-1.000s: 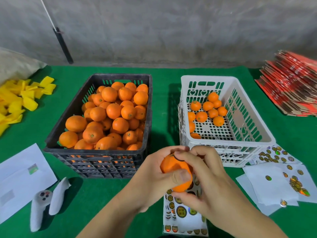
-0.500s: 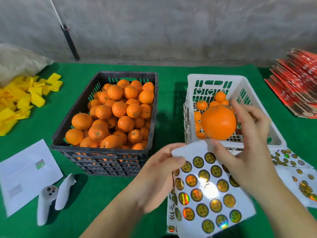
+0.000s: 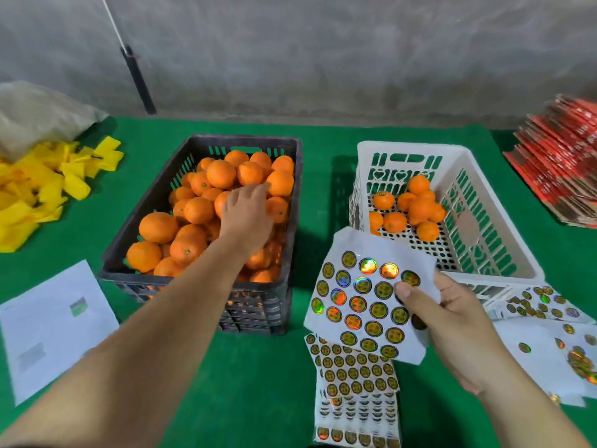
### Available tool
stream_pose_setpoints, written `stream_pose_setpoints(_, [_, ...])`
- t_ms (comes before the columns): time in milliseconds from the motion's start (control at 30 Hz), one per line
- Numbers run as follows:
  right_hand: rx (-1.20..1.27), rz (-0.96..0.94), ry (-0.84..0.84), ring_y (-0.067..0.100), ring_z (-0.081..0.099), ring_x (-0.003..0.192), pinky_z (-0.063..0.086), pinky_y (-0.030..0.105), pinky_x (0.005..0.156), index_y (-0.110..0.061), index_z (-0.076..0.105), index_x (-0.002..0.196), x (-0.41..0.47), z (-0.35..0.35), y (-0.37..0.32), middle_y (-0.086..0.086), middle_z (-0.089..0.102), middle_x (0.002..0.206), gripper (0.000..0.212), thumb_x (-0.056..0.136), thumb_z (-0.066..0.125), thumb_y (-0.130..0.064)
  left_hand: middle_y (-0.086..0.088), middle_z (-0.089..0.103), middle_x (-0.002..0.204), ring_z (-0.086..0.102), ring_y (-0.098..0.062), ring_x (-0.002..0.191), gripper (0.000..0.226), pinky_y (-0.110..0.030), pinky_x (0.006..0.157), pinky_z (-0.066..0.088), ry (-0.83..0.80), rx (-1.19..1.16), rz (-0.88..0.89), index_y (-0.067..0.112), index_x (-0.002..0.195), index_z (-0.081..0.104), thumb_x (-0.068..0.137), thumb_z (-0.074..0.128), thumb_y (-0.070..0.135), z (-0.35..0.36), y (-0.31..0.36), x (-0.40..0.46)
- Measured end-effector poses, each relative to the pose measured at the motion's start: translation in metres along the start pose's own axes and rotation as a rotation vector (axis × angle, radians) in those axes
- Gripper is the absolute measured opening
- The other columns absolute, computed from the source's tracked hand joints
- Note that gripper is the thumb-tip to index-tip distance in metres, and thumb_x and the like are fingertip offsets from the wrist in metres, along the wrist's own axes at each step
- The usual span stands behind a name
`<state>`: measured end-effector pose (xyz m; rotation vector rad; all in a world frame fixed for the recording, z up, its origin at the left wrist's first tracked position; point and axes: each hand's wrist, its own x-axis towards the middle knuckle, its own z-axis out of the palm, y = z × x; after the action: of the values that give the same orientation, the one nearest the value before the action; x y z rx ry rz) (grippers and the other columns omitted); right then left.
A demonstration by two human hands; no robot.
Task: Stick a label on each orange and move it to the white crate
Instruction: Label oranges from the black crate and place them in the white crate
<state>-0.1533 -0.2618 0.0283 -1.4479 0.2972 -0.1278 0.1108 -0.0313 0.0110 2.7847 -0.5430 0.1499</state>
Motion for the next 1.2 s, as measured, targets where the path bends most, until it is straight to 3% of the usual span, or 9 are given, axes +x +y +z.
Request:
stream_pose_setpoints(100, [0.069,0.017,0.008,0.029,0.078,0.106,0.064,0.034,0.079,-0.028,0.076,0.122,-0.003,-0.001,0.000,0.010,0.078,0.121,0.040,0.083,0.080,-0.038,-0.015,0.030,0.163,0.024,-0.044,0.149,0.098,-0.056,0.120,0.024,-0.203,0.350,-0.021,0.029,0.165,0.004,0.094,0.072,0.035,0.023,-0.029,0.021])
stream_pose_setpoints(267, [0.129,0.044,0.024,0.035,0.077,0.107,0.064,0.040,0.079,-0.022,0.076,0.124,-0.007,-0.007,0.000,0.015,0.077,0.123,0.053,0.077,0.089,-0.044,-0.010,0.044,0.142,0.040,-0.039,0.130,0.073,-0.054,0.110,0.034,-0.049,0.491,0.032,0.035,0.147,0.043,0.085,0.076,0.054,0.023,-0.026,0.030])
stream_pose_setpoints(400, [0.200,0.036,0.091,0.036,0.078,0.103,0.064,0.047,0.075,-0.022,0.077,0.119,-0.002,-0.016,-0.001,0.017,0.077,0.122,0.035,0.085,0.073,-0.025,0.011,0.061,0.121,0.055,-0.022,0.125,0.081,-0.038,0.102,0.048,0.061,-0.565,-0.216,0.026,0.142,0.055,0.078,0.075,0.071,-0.012,0.013,0.000])
stream_pose_setpoints(500, [0.259,0.046,0.121,0.035,0.078,0.102,0.064,0.049,0.073,-0.021,0.077,0.118,0.001,-0.019,-0.003,0.017,0.076,0.123,0.034,0.085,0.071,-0.022,0.029,0.067,0.121,0.059,-0.001,0.124,0.096,-0.028,0.109,0.044,-0.270,-1.396,-0.149,0.032,0.137,0.054,0.059,0.078,0.084,-0.046,0.051,-0.057])
stream_pose_setpoints(667, [0.196,0.026,0.092,0.033,0.078,0.103,0.065,0.049,0.077,-0.025,0.078,0.117,0.002,-0.013,-0.007,0.015,0.077,0.121,0.035,0.082,0.075,-0.026,-0.007,0.071,0.124,0.065,-0.029,0.120,0.074,-0.044,0.104,0.054,-0.624,-1.786,0.005,0.016,0.120,0.067,0.062,0.097,0.052,-0.048,0.079,-0.129])
stream_pose_setpoints(800, [-0.345,-0.193,0.287,0.016,0.066,0.117,0.054,0.039,0.099,-0.034,0.056,0.140,-0.003,0.002,-0.011,0.002,0.061,0.135,0.067,0.079,0.085,-0.039,-0.016,0.062,0.110,0.060,-0.036,0.106,0.077,-0.071,0.105,0.043,-0.460,-1.705,-0.144,0.020,0.109,0.060,0.053,0.100,0.054,-0.049,0.093,-0.153])
stream_pose_setpoints(867, [-0.808,-0.557,0.446,0.025,0.047,0.127,0.039,0.038,0.112,-0.025,0.046,0.147,-0.010,0.009,-0.014,0.008,0.043,0.134,0.070,0.089,0.083,-0.034,-0.011,0.064,0.107,0.062,-0.033,0.101,0.078,-0.063,0.098,0.053,-0.395,-1.631,-0.148,0.021,0.108,0.059,0.052,0.099,0.059,-0.051,0.096,-0.162])
stream_pose_setpoints(933, [-1.050,-0.905,0.314,0.026,0.044,0.121,0.032,0.029,0.109,-0.023,0.062,0.138,-0.015,0.011,-0.023,0.008,0.048,0.129,0.049,0.093,0.075,-0.037,-0.002,0.067,0.101,0.066,-0.024,0.092,0.070,-0.039,0.082,0.059,-0.361,-1.515,-0.078,0.024,0.109,0.058,0.059,0.096,0.053,-0.055,0.096,-0.170])
stream_pose_setpoints(1200, [-0.942,-0.867,0.003,0.027,0.069,0.093,0.053,0.040,0.080,-0.009,0.082,0.105,-0.017,0.011,-0.038,0.000,0.072,0.103,0.025,0.087,0.080,-0.027,0.020,0.062,0.106,0.069,-0.006,0.081,0.066,-0.020,0.066,0.055,-0.305,-1.292,0.177,0.032,0.121,0.047,0.074,0.092,0.025,-0.063,0.100,-0.191])
